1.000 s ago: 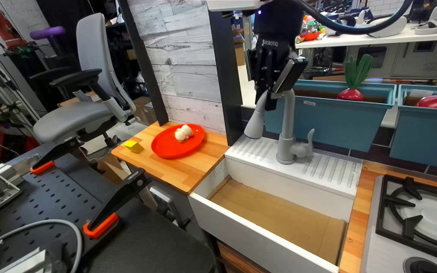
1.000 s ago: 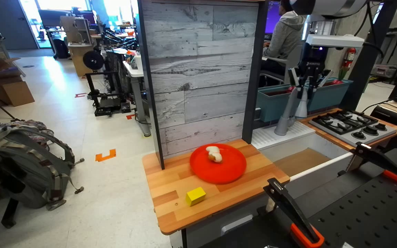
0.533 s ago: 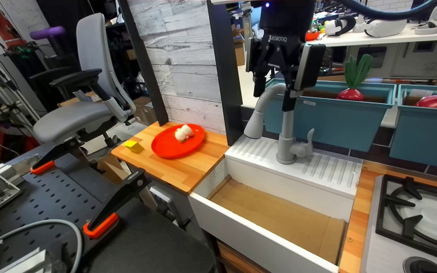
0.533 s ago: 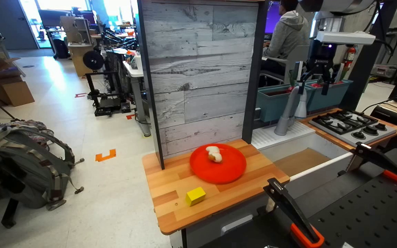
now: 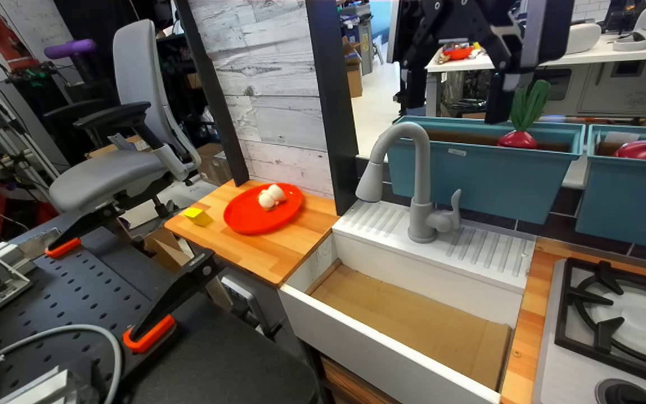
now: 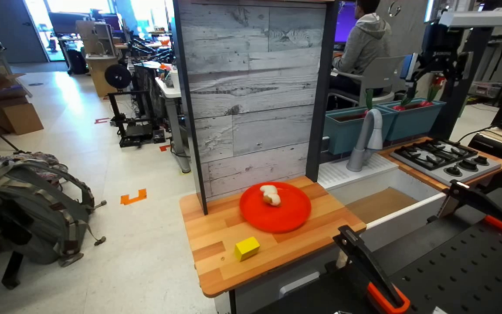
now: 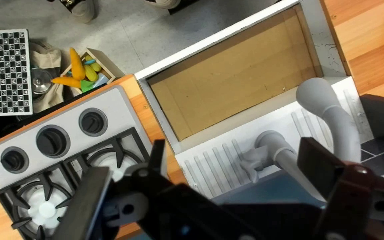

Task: Move the faucet to the center of the sink.

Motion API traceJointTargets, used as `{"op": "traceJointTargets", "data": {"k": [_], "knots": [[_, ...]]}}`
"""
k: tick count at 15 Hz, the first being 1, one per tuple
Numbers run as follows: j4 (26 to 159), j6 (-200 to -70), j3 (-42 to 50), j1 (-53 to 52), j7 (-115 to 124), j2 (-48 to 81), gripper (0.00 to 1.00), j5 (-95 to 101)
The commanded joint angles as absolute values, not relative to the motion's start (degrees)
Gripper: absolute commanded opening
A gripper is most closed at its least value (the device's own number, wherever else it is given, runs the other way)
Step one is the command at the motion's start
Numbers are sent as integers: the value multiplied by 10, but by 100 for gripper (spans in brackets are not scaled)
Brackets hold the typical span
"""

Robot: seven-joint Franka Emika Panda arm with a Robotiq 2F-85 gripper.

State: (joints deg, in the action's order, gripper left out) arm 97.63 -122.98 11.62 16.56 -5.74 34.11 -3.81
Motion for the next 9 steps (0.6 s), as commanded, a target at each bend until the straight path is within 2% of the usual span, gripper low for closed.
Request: {"op": "traceJointTargets", "data": {"k": [1, 7, 8, 9], "knots": [[1052, -1258, 95, 172, -73, 264, 100, -60], [1186, -1246, 71, 148, -82, 122, 100, -99], [1121, -1242, 80, 150, -72, 181, 100, -88], [1142, -1241, 79, 145, -72, 160, 100, -90]]}}
